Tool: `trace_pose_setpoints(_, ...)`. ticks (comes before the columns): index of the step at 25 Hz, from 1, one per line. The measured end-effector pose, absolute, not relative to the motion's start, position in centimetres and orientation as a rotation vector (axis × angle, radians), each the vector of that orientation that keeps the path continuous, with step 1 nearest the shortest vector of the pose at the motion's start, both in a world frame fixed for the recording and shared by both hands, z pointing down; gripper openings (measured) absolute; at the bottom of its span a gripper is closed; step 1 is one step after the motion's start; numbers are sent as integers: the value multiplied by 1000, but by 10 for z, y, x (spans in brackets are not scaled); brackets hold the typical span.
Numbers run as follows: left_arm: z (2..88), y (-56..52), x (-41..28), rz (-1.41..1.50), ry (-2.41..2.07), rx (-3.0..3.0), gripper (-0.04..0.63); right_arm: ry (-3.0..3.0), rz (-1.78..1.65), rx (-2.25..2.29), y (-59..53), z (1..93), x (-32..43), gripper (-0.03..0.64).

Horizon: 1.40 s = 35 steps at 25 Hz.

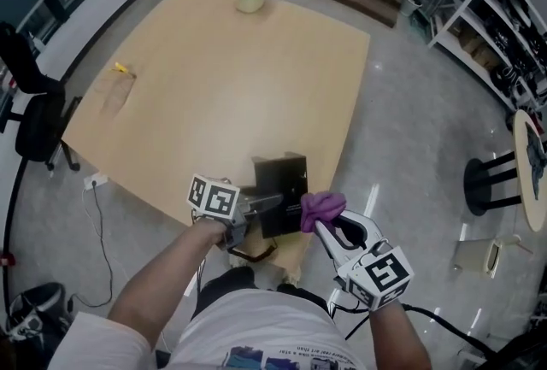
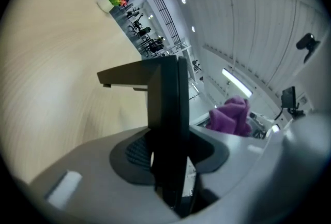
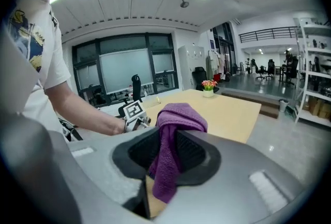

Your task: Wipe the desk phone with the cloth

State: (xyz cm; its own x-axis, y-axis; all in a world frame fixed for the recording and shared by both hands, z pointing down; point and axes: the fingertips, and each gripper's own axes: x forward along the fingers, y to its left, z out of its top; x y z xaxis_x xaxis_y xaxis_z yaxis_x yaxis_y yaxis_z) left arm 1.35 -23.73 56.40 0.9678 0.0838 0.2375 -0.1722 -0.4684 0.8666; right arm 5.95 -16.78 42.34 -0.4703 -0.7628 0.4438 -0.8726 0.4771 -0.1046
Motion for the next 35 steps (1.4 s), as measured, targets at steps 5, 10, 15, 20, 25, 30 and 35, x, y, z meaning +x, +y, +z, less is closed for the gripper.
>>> trace_pose_setpoints(5, 535, -214, 9, 256, -55, 2040, 182, -2464, 334, 1319, -219, 397, 42, 94)
trace_pose_setpoints(10, 525, -197, 6, 220, -55, 2042, 181, -2536, 331, 1170, -226, 401, 14, 94)
trace_pose_setpoints(15, 517, -195, -1, 184, -85, 2042, 181, -2544, 392, 1057, -187, 423, 2, 94)
trace_pose_setpoints(20, 508, -197, -11, 166, -110, 2072, 181, -2534, 455, 988, -146, 440, 4, 94)
trace_pose_setpoints(25, 497, -200, -17, 130, -135, 2081, 181, -2499, 481, 890, -109, 452, 8, 94)
trace_pose_setpoints(30, 489, -193, -16, 121, -105, 2082, 181, -2563, 377, 935, -127, 413, 17, 94)
trace_pose_setpoints(35, 490, -183, -16, 101, -93, 2070, 181, -2628, 250, 1012, -168, 371, 19, 94)
